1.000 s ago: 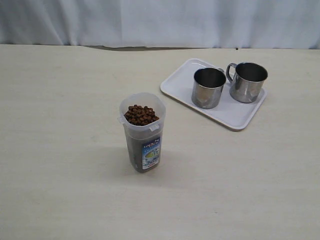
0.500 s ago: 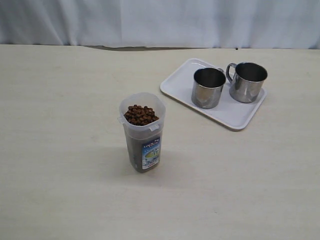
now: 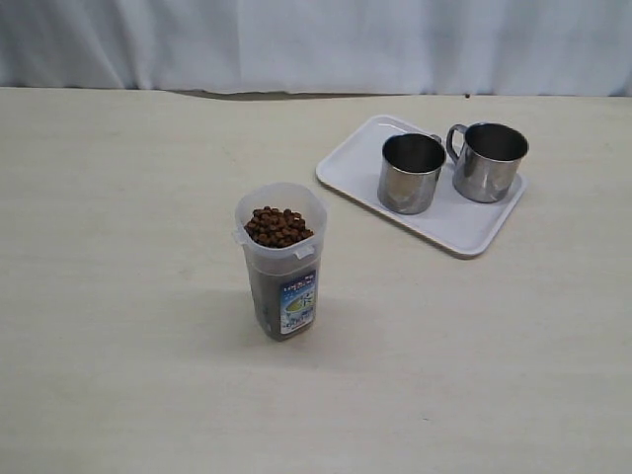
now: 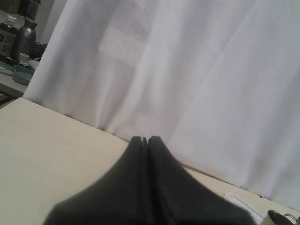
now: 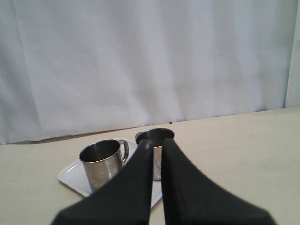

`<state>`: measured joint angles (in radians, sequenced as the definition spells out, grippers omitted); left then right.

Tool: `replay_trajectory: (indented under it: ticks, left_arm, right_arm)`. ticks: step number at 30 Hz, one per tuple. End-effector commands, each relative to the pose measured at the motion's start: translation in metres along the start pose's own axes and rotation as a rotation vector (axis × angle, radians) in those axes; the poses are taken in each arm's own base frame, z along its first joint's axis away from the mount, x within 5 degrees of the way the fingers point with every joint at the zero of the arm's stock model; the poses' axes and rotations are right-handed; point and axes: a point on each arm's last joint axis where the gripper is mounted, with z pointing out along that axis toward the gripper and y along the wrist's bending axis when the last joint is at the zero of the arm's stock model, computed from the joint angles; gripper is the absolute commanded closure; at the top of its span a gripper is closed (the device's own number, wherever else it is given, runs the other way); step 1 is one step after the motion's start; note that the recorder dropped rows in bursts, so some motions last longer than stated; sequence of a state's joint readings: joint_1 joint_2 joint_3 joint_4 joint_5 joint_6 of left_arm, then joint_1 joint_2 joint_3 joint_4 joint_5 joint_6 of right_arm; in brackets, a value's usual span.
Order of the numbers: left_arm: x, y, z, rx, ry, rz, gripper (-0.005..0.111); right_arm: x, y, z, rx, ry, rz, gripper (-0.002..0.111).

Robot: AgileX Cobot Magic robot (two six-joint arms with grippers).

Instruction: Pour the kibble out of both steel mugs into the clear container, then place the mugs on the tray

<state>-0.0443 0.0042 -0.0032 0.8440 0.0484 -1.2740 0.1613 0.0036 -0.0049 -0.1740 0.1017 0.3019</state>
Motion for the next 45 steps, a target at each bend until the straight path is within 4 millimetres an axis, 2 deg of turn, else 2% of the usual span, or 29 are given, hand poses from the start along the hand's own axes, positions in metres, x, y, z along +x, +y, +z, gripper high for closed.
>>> replay_trajectory:
  ticks: [1, 6, 9, 10, 12, 15, 45]
  left_arm:
    - [0.0005, 0.0005, -0.0003, -0.003, -0.004, 0.005, 0.107]
    - [0.0000, -0.0015, -0.0003, 0.019, -0.011, 0.037, 0.107]
    - [0.0006, -0.0015, -0.0003, 0.018, -0.006, 0.176, 0.107]
    - [0.0011, -0.0012, -0.0003, 0.015, -0.001, 0.315, 0.107]
    - [0.0024, -0.0010, -0.0003, 0.014, 0.013, 0.462, 0.107]
    - [0.0054, -0.0003, -0.0004, 0.016, 0.045, 0.566, 0.107]
    - [0.0083, 0.0033, -0.0006, -0.029, 0.085, 0.533, 0.107]
  right_arm:
    - [0.0015, -0.0006, -0.0001, 0.007, 0.001, 0.001, 0.103]
    - [0.0015, -0.0006, -0.0001, 0.007, 0.001, 0.001, 0.103]
    - [0.0015, -0.0006, -0.0001, 0.007, 0.001, 0.001, 0.103]
    - [0.0015, -0.0006, -0.0001, 0.007, 0.001, 0.001, 0.103]
    - [0.0015, -0.0006, -0.0001, 0.007, 0.001, 0.001, 0.103]
    - [0.0015, -0.0006, -0.0001, 0.007, 0.001, 0.001, 0.103]
    - [0.0015, -0.0006, -0.0001, 0.007, 0.001, 0.001, 0.103]
